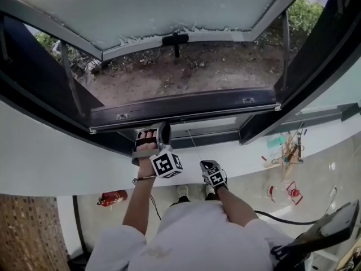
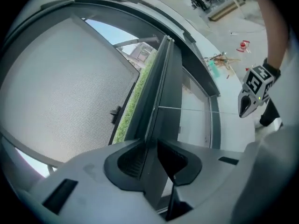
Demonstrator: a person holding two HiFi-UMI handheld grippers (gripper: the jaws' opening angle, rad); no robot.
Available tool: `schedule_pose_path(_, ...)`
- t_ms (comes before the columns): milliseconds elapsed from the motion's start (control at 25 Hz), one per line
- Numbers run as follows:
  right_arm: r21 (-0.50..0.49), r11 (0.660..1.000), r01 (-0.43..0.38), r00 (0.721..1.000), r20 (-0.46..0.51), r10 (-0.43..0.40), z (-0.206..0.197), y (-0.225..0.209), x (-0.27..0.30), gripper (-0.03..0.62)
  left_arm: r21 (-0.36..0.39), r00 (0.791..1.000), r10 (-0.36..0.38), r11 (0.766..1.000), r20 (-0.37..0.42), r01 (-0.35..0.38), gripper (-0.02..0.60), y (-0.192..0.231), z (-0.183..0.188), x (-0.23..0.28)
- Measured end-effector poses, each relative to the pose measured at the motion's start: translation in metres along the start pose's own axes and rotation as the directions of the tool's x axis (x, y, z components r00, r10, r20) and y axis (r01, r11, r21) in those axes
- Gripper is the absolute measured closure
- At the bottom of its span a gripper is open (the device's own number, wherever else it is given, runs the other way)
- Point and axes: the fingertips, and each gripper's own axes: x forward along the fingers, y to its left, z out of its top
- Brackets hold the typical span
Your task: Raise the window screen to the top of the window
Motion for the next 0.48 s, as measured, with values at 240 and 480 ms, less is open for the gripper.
schedule_pose_path(240, -0.002, 1.0, -0.009, 0.998, 0.061, 0.01, 0.01, 0.0, -0.005, 0.592, -0.349, 0.984, 0.086, 0.937, 0.157, -0.027, 0.511, 0.02, 0.005, -0.018)
schedule_pose_path(480, -0.09, 0.996, -0.021, 0.996, 0.081, 0.028, 0.028, 0.007, -0.002, 0.592, -0.596, 0.956, 0.157, 0.803, 0.246, 0.022, 0.512, 0.03, 0.01, -0.041)
